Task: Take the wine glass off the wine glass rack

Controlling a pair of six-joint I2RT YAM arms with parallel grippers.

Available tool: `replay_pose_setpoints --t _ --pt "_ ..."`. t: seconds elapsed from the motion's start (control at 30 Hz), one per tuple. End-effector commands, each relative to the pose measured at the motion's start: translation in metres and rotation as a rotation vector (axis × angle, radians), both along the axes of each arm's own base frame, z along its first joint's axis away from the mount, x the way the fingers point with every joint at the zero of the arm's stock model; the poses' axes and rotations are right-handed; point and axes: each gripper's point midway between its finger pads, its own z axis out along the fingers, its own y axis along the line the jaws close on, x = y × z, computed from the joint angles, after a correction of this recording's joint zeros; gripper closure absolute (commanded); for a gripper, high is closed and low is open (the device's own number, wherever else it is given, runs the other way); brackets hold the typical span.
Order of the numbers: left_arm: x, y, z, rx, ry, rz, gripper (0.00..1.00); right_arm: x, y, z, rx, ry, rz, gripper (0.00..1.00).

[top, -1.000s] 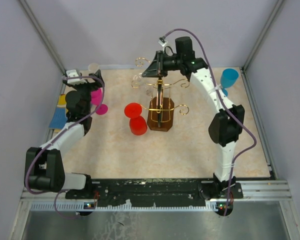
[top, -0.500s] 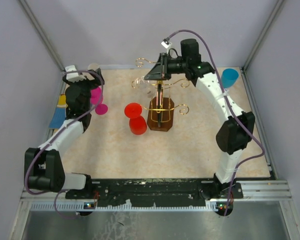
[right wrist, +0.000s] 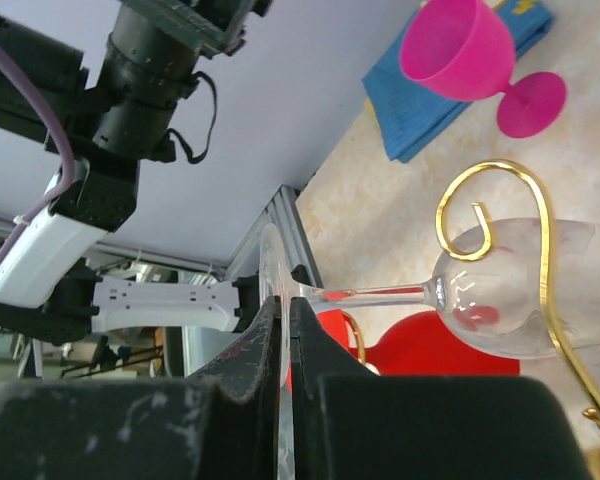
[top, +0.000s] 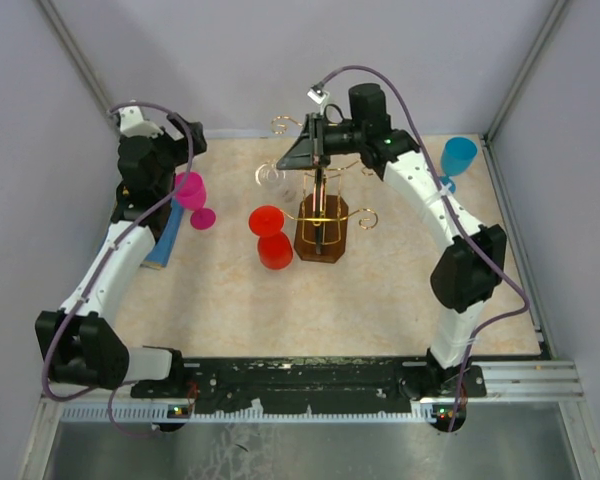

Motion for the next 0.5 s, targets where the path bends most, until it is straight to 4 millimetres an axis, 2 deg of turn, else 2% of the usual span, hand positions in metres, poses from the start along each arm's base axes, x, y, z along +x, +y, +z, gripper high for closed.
replay_pose_setpoints --t 0.0,0.13,0.23,0.37,0.47 --pt "-0.01 -0.005 0.013 -0.015 0.014 -0.045 0.0 -0.032 0.008 0.057 0.112 -0.139 0.093 1.0" --pt "-0.011 -0.007 0.013 -0.071 0.012 -0.095 0.0 -0.039 0.017 0.068 0.155 -0.135 0.14 1.0" --pt "-0.011 -0.002 0.009 -0.188 0.047 -0.151 0.0 -0.045 0.024 0.074 0.18 -0.129 0.18 1.0" --pt "-0.013 0.011 -0.01 -0.403 0.201 -0.203 0.09 -0.053 0.031 0.085 0.212 -0.153 0.224 1.0" --pt "-0.021 0.006 -0.014 -0.505 0.294 -0.252 0.1 -0.057 0.036 0.093 0.23 -0.177 0.254 1.0"
